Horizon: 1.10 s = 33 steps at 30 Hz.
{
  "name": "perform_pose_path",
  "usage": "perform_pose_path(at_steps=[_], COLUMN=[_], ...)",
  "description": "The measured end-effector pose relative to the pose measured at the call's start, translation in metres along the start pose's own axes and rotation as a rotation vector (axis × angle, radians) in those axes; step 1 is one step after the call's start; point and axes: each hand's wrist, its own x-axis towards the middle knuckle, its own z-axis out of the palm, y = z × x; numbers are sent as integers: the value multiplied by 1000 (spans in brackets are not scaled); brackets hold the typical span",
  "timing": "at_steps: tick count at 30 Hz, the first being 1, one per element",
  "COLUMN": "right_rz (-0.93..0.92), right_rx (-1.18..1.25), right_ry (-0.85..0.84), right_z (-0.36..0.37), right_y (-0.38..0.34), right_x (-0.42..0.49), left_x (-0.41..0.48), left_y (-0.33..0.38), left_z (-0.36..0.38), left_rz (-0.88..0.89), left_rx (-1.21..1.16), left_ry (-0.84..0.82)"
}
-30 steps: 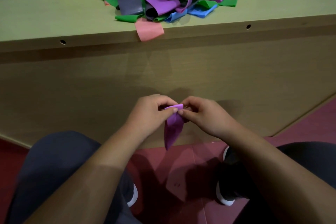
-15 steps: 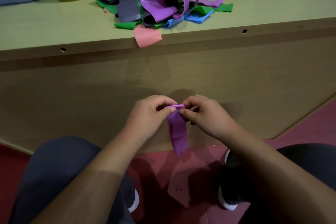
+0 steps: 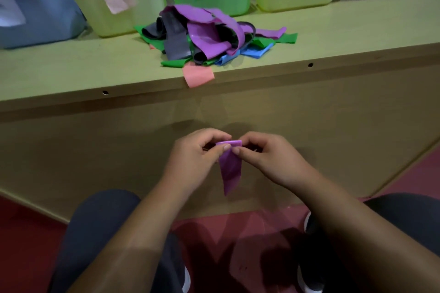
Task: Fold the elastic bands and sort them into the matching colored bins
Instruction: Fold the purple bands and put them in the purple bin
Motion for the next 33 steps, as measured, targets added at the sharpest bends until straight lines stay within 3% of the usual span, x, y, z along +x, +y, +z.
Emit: perform_pose_path(at_steps=[15,21,27,33], right_rz=[-159,-159,-167,-179], right_rx=[196,257,257,308], right_ry=[370,380,387,359], right_z=[-19,-28,-30,-28], right_y=[-40,-53,-65,-69], right_x=[14,15,21,24], left_x=[90,131,139,123], left_y=[129,135,132,142], left_z=[-60,-47,-43,-52], left_rz=[406,427,343,242], left_rx=[343,630,487,101], left_ry=[274,227,298,456])
